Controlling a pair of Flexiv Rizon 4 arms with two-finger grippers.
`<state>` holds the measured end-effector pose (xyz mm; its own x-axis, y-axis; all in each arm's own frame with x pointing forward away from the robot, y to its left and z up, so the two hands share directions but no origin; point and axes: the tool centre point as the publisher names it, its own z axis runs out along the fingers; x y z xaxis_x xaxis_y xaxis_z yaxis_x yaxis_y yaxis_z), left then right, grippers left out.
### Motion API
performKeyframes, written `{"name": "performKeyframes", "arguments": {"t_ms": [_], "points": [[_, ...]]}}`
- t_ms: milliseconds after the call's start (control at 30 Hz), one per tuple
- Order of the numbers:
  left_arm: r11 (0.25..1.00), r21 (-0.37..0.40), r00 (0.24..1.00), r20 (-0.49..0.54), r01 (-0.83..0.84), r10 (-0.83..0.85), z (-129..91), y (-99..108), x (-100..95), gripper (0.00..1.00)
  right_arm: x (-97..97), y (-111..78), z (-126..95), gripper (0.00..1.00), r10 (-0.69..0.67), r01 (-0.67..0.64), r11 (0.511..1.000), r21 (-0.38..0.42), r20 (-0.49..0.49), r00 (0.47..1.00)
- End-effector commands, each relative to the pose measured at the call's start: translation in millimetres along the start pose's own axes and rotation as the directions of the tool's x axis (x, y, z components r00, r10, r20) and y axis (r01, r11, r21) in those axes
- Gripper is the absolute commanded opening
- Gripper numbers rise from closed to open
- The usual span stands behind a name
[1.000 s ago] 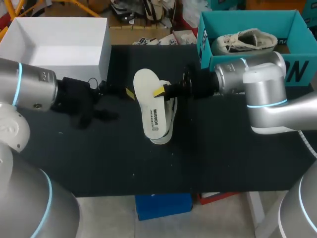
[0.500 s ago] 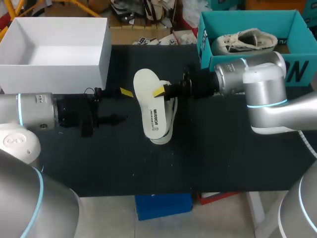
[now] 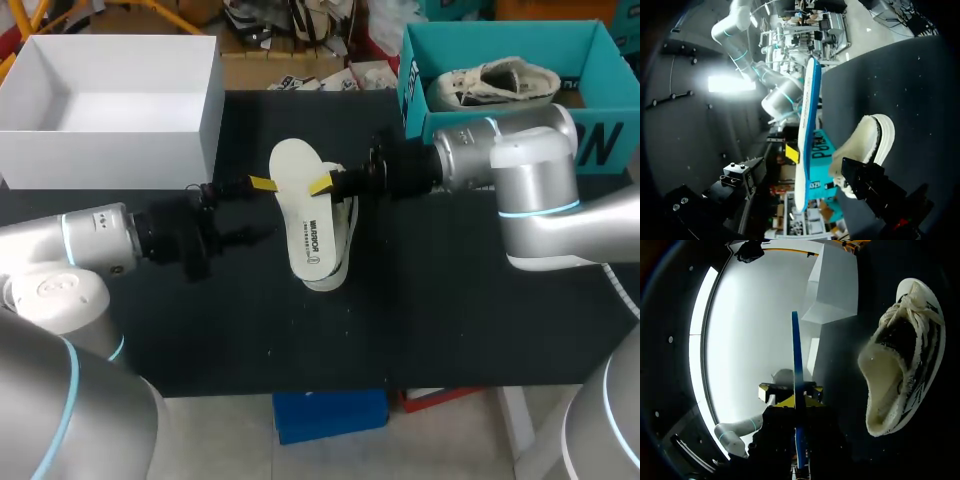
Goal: Take the shoe out of the shoebox, open the shoe tongue, remove and reinsert the insole, then place the shoe into the shoebox
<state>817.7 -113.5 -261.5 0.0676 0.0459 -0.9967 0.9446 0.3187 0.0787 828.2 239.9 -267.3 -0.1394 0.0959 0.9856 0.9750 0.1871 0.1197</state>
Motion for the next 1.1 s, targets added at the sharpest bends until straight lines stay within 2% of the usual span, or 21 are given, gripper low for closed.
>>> {"name": "performKeyframes", "arguments": {"t_ms": [33,167,300,433,567,667,733,1067,1100], "points": [[1.0,-0.003,1.0,0.005,-0.009,0.009,13,1,5.6,1.0,0.5,-0.3,0,0.0,0.001,-0.001,1.0,0.001,0.002,1.0],[1.0,-0.006,1.0,0.013,-0.012,0.012,17,3,7.2,0.98,0.5,-0.3,0,0.0,0.001,-0.001,1.0,0.001,0.002,1.0],[1.0,-0.003,1.0,0.022,-0.013,0.013,22,2,7.1,0.77,0.5,-0.3,0,0.0,0.001,-0.001,1.0,0.001,0.002,1.0],[1.0,0.012,0.999,0.03,-0.022,0.021,26,-1,6.8,0.7,0.5,-0.3,0,0.0,0.001,-0.001,1.0,0.001,0.002,1.0],[0.999,0.024,0.999,0.034,-0.025,0.024,30,-2,7.0,0.69,0.5,-0.3,0,0.0,0.001,-0.001,1.0,0.001,0.002,1.0],[0.999,0.037,0.999,0.04,-0.033,0.031,33,-3,5.1,0.62,0.5,-0.3,0,0.0,0.001,-0.001,1.0,0.001,0.002,1.0],[0.998,0.044,0.998,0.044,-0.041,0.039,35,-5,3.1,0.49,0.5,-0.3,0,0.0,0.001,-0.001,1.0,0.001,0.002,1.0],[0.997,0.067,0.998,0.046,-0.046,0.043,42,-7,2.7,0.45,0.5,-0.3,0,0.0,0.001,-0.001,1.0,0.001,0.002,1.0],[0.996,0.072,0.998,0.045,-0.049,0.046,43,-8,2.6,0.37,0.5,-0.3,0,0.0,0.001,-0.001,1.0,0.001,0.002,1.0]]}}
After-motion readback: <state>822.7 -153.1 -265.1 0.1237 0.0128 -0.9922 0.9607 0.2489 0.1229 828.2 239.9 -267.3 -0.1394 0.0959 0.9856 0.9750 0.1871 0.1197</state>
